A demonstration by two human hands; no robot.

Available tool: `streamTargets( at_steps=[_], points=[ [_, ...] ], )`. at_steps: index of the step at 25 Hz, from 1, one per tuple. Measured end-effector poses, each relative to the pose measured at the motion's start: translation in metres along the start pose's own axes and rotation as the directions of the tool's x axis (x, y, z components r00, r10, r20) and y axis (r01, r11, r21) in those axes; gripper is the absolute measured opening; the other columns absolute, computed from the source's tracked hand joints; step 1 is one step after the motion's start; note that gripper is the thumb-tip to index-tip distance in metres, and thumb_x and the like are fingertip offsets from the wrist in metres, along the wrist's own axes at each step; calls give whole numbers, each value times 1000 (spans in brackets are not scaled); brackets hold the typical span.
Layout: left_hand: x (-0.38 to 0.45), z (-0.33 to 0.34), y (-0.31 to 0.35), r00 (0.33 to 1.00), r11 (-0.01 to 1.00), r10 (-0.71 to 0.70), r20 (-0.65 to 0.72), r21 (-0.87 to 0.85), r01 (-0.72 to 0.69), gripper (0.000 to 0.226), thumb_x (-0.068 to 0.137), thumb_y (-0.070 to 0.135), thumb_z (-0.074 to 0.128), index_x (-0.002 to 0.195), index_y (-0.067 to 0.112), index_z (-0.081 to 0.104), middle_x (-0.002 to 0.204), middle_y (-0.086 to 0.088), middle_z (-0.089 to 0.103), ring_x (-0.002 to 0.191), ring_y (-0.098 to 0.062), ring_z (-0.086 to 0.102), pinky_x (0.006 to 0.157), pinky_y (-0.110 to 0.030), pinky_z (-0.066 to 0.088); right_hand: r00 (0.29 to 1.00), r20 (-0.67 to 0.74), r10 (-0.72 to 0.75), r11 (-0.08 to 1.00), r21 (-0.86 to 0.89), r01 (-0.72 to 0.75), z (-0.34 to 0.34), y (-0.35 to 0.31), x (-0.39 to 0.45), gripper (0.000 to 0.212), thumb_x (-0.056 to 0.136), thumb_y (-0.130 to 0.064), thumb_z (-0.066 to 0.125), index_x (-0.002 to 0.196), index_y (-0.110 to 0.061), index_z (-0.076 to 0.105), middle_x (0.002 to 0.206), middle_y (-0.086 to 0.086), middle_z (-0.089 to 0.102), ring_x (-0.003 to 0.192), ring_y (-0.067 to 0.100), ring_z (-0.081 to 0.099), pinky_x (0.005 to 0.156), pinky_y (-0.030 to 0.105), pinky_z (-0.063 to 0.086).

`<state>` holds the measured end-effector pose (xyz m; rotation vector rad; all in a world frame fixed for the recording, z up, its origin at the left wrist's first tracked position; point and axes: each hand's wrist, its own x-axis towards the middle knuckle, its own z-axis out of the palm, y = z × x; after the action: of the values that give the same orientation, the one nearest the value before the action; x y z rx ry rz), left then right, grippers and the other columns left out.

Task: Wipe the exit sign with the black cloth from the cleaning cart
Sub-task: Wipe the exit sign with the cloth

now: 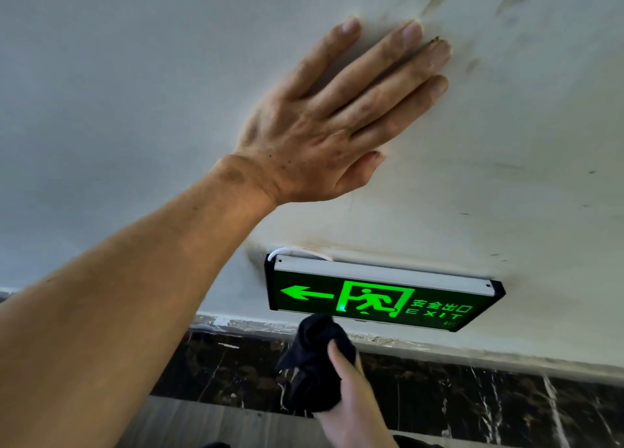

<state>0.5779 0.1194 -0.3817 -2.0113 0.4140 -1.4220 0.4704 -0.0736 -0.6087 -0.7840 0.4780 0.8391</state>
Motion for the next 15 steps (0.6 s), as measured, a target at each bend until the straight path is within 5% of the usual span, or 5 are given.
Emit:
streamTargets(
  at_steps=[3, 7, 9, 12, 15],
  points=[
    [-2, 0, -2, 1000, 1000, -3, -14, 22, 3, 65, 97, 38, 41, 156, 10, 40, 158, -9, 38, 146, -32, 36, 125, -49, 15, 968, -163, -192, 975, 78, 207, -20, -51, -29, 49, 76, -20, 66, 125, -23, 63, 125, 18, 66, 115, 43, 60, 94, 57, 48],
    [-3, 0, -2, 999, 999, 7, -32, 42, -5, 67, 97, 39, 44, 156, 8, 40, 158, -12, 38, 146, -34, 36, 123, -50, 16, 822, -330, -463, 877, -38, 479, -47, -100, -41, 22, 91, -24, 64, 106, -39, 66, 115, 1, 67, 104, 24, 64, 73, 39, 56],
    [-3, -1, -3, 1000, 999, 9, -26, 51, -8, 67, 96, 38, 45, 156, 8, 40, 157, -12, 38, 146, -34, 36, 123, -50, 16, 785, -319, -530, 833, -25, 552, -45, -114, -41, 25, 96, -30, 55, 119, -34, 63, 119, 1, 65, 103, 21, 63, 69, 34, 56],
    [-3, -1, -3, 1000, 998, 15, -11, 58, -14, 66, 96, 38, 45, 155, 8, 40, 157, -12, 37, 145, -35, 35, 122, -50, 15, 742, -285, -606, 769, 28, 639, -36, -123, -37, 35, 100, -33, 44, 130, -27, 60, 124, 2, 65, 108, 18, 63, 80, 32, 57],
    [-3, -1, -3, 1000, 998, 11, -4, 58, -11, 66, 97, 38, 44, 156, 9, 39, 158, -11, 37, 145, -34, 34, 123, -50, 14, 654, -354, -669, 724, -108, 682, -29, -122, -28, 32, 99, -18, 52, 115, -44, 63, 122, -12, 65, 105, 4, 66, 94, 31, 51]
  ],
)
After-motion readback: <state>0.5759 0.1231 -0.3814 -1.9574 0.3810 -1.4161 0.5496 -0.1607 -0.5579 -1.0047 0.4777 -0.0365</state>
